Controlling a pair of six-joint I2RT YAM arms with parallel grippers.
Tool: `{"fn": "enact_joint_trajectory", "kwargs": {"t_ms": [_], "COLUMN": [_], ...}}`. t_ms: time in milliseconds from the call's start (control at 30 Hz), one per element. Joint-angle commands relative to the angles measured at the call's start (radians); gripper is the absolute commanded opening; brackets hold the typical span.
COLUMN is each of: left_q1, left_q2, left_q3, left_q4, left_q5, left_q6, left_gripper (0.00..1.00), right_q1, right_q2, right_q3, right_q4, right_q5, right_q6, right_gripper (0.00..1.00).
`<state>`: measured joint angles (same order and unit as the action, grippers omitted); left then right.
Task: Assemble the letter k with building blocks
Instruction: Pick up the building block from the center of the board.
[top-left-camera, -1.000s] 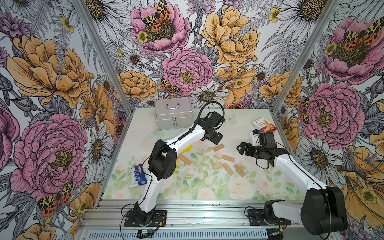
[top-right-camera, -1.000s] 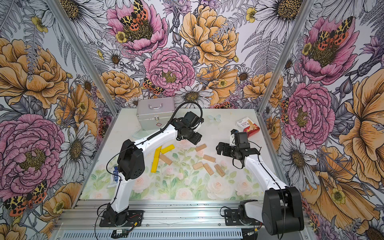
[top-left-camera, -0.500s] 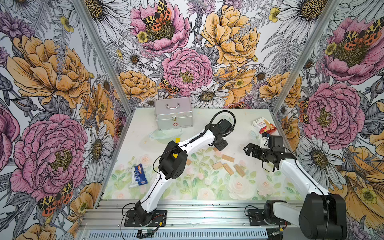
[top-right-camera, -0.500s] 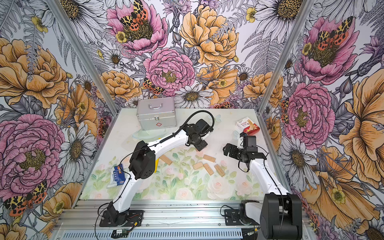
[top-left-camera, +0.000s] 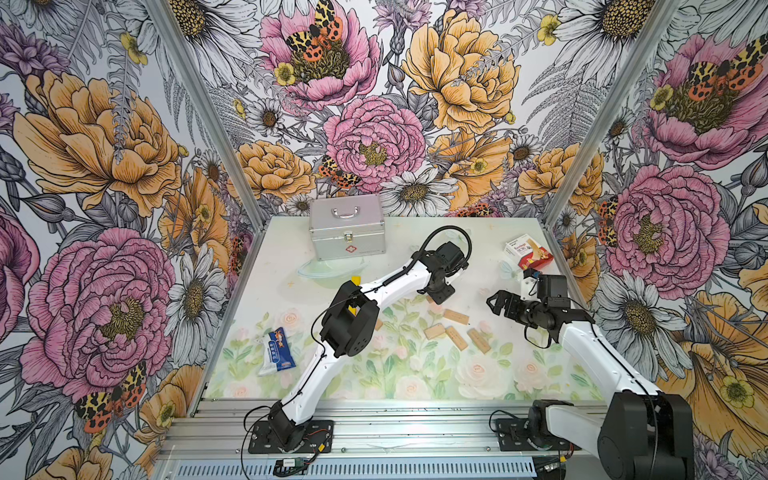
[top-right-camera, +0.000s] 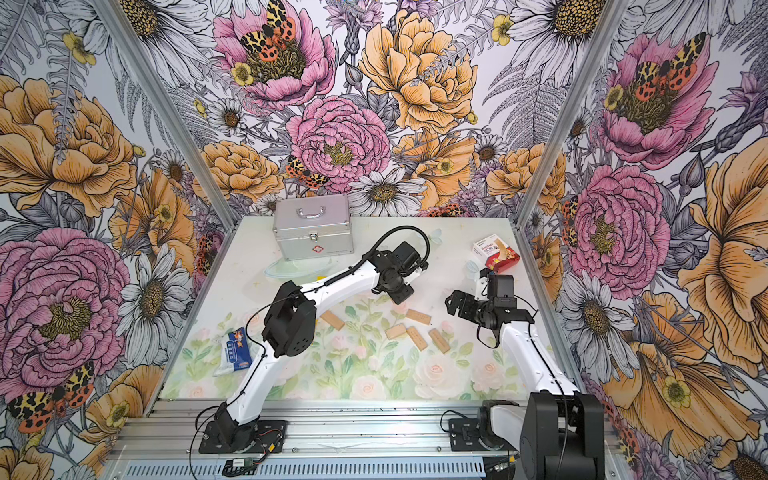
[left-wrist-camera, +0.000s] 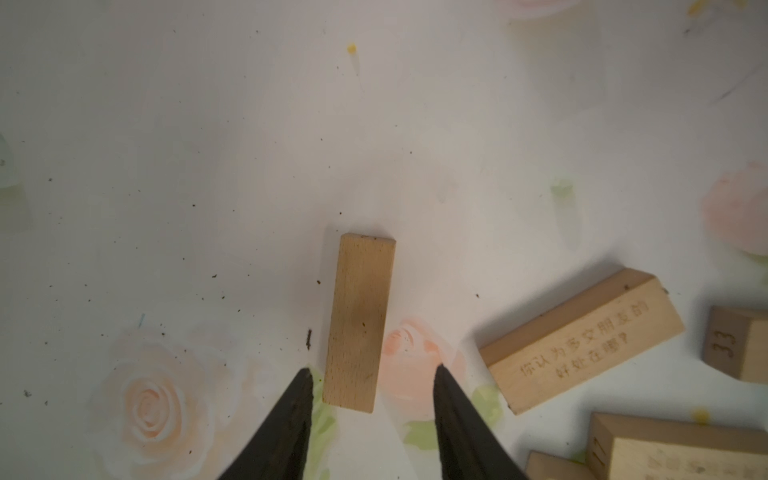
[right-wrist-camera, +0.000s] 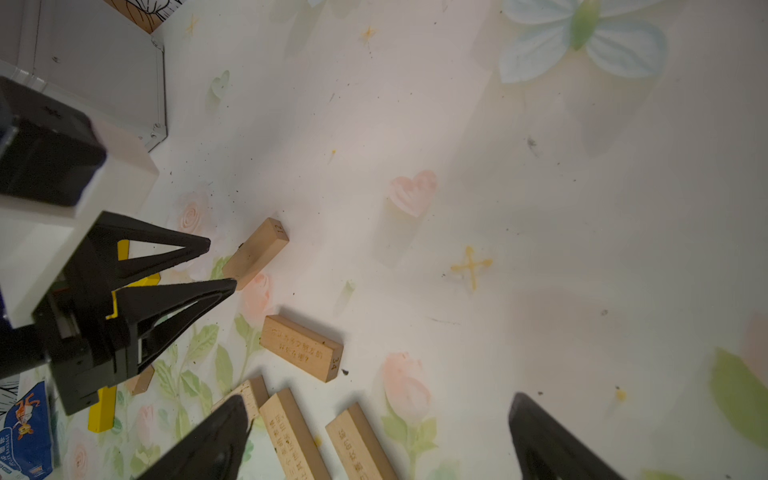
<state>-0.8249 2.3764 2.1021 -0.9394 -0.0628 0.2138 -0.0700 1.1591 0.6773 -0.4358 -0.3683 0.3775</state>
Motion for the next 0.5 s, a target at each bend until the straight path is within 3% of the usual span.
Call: {"fn": "enact_joint_trajectory", "kwargs": {"t_ms": [0, 200, 467], "left_q1": [0.010, 0.012, 0.030], "left_q2": [0.013, 0.031, 0.059], "left_q3": [0.009, 0.017, 0.039], "left_q4": [-0.002, -0.005, -0.007], "left_q5": [0.005, -0.007, 0.066], "left_q6": [0.011, 0.021, 0.019], "left_gripper": [0.52, 0.53, 0.51], "right_q1": [-0.008, -0.007, -0.009], "right_q2": [-0.014, -0.012, -0.031], "right_q3": [0.002, 0.008, 0.004], "right_q4": [0.005, 0.005, 0.005], "right_q5": [-0.018, -0.026, -0.029], "right_q6": [0.000, -0.002, -0.005], "right_gripper": [0.99, 0.99, 0.99]}}
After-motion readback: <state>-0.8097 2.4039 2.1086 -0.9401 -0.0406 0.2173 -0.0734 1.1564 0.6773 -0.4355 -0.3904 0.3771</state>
